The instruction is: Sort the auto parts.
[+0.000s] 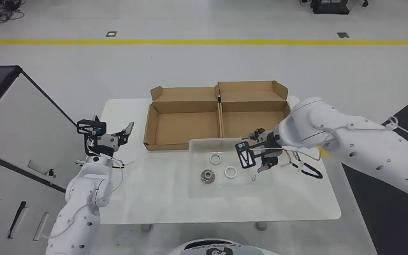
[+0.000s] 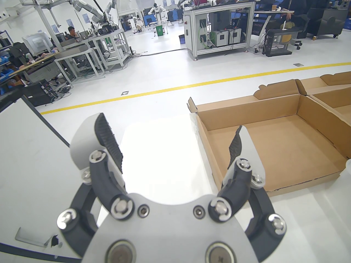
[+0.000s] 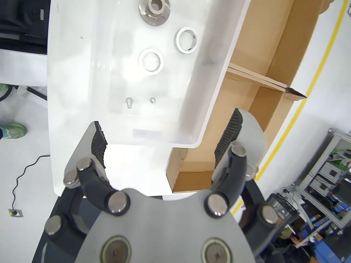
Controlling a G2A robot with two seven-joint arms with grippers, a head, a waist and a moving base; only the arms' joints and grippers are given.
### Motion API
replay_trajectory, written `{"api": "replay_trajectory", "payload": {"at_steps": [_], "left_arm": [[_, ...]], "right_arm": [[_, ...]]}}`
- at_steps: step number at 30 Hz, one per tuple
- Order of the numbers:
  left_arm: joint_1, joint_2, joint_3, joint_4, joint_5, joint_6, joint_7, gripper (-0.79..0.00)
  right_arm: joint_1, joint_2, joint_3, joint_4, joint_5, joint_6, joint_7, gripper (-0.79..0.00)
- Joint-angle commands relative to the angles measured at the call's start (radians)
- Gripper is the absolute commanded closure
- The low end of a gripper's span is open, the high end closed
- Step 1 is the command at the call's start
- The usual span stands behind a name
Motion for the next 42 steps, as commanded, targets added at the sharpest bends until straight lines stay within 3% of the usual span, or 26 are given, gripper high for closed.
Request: {"api": "replay_trajectory", "payload": {"at_steps": [1, 12, 23, 36, 42], "left_arm": [[0.000, 0.000, 0.000, 0.000, 0.000, 0.000, 0.000, -0.785], [0.000, 0.000, 0.000, 0.000, 0.000, 0.000, 0.000, -0.785], [0.000, 0.000, 0.000, 0.000, 0.000, 0.000, 0.000, -0.785], [0.000, 0.000, 0.000, 0.000, 0.000, 0.000, 0.000, -0.785], [0.000, 0.000, 0.000, 0.000, 0.000, 0.000, 0.000, -0.785]], "right_arm": [[0.024, -0.003, -0.039, 0.005, 0.008, -0.001, -0.001, -0.785], [-0.001, -0.046, -0.064, 0.048, 0.026, 0.000, 0.000, -0.785], [-0.034, -0.092, -0.064, 0.108, 0.009, 0.072, 0.072, -0.785], [-0.055, -0.093, -0.062, 0.106, 0.001, 0.092, 0.046, -0.785], [-0.050, -0.101, -0.064, 0.134, 0.148, 0.137, 0.137, -0.785]]}}
